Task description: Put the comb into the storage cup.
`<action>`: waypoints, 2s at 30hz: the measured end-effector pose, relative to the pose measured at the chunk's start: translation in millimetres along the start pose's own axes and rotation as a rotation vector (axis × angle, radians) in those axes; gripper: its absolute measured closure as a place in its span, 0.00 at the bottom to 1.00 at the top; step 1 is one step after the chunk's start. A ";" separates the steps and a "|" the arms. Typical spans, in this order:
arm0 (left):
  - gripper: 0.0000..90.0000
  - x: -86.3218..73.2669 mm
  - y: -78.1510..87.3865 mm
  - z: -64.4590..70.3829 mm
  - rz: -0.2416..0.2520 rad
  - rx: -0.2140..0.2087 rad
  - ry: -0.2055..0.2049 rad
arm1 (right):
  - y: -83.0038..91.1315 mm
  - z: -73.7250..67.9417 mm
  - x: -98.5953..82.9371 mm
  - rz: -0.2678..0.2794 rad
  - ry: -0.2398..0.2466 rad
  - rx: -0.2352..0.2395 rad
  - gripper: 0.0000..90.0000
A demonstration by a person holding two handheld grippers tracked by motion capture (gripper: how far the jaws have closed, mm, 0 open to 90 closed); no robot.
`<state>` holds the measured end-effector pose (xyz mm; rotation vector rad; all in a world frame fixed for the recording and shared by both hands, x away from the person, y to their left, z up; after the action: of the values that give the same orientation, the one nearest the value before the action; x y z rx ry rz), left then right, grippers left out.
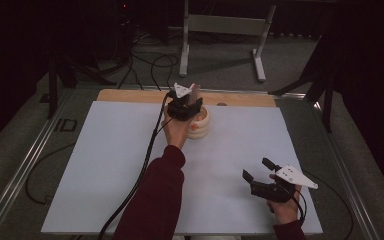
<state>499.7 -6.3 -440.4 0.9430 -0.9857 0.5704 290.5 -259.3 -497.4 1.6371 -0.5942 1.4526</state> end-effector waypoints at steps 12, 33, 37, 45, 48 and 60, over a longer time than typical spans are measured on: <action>0.52 -0.7 0.0 -9.9 -0.056 0.054 -0.029 | -1.2 -0.8 -0.9 -0.005 -0.001 0.000 0.13; 0.29 -2.9 2.0 -26.4 -0.110 0.141 -0.026 | -1.3 -1.1 -1.1 -0.005 -0.003 0.001 0.13; 0.27 -5.6 0.7 -26.5 -0.124 0.139 -0.028 | -1.6 -1.1 -1.3 -0.004 -0.003 0.001 0.13; 0.20 -6.7 1.4 -28.8 -0.128 0.172 -0.034 | -1.3 -0.5 -1.4 -0.004 -0.005 -0.001 0.13; 0.17 -4.8 3.1 -29.7 -0.120 0.181 -0.031 | -1.3 -0.4 -1.4 -0.003 -0.005 -0.002 0.13; 0.01 -0.2 13.5 -34.7 -0.126 0.167 -0.042 | -1.8 -1.1 -1.8 -0.005 0.000 0.002 0.13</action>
<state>504.4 30.5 -443.0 1.1619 -0.9188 0.5339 290.9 -257.7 -499.7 1.6392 -0.5880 1.4499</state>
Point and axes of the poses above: each handheld gripper's, and its own axes: y roughly backward along the jaws, x roughly out of its top, z roughly to its right, the point moved 5 cm from there along -y, roughly forward along the jaws, and after that the axes turned 7 degrees about y, right-handed, at the moved point
